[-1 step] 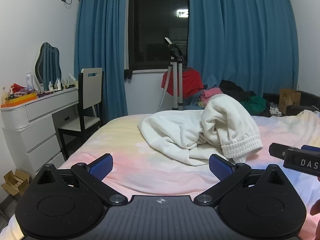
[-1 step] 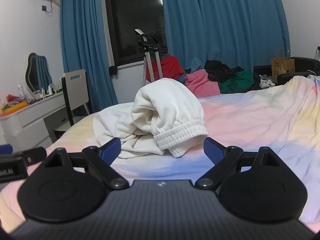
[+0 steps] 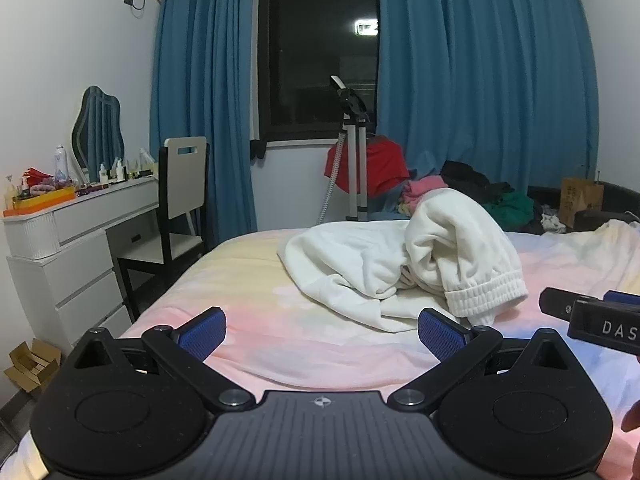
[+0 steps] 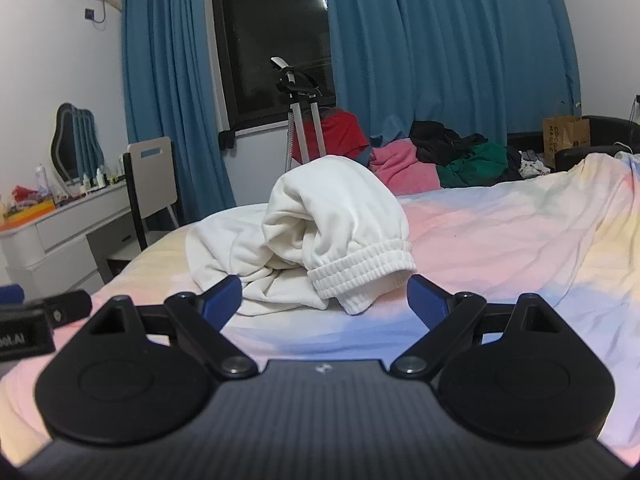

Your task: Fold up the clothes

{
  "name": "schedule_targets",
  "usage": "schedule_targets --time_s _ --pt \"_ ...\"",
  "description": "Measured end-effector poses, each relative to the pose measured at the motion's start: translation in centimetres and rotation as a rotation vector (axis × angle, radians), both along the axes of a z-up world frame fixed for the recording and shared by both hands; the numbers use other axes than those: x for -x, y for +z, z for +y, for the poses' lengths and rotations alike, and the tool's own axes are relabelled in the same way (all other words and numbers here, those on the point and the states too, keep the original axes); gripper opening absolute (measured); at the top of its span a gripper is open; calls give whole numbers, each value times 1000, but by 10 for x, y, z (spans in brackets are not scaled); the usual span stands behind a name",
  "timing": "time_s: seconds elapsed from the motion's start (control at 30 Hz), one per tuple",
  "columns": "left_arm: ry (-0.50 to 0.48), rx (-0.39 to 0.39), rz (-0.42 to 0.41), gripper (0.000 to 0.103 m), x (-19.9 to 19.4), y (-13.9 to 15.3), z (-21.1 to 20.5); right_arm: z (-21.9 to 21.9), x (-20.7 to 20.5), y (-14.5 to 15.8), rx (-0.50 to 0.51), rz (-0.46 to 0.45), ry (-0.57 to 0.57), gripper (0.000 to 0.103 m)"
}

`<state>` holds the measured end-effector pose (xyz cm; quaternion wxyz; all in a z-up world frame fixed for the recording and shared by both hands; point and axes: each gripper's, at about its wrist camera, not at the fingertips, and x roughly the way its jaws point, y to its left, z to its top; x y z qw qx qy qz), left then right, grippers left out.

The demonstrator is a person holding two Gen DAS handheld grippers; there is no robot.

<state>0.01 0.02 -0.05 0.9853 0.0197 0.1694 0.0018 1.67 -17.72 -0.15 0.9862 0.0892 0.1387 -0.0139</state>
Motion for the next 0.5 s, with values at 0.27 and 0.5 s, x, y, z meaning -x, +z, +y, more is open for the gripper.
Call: schedule_targets --time_s 0.27,0.5 --pt "17 -18 16 103 -5 -2 5 0 -2 1 1 26 3 91" --pt "24 -29 12 103 -4 -7 1 2 0 0 21 -4 -24 91"
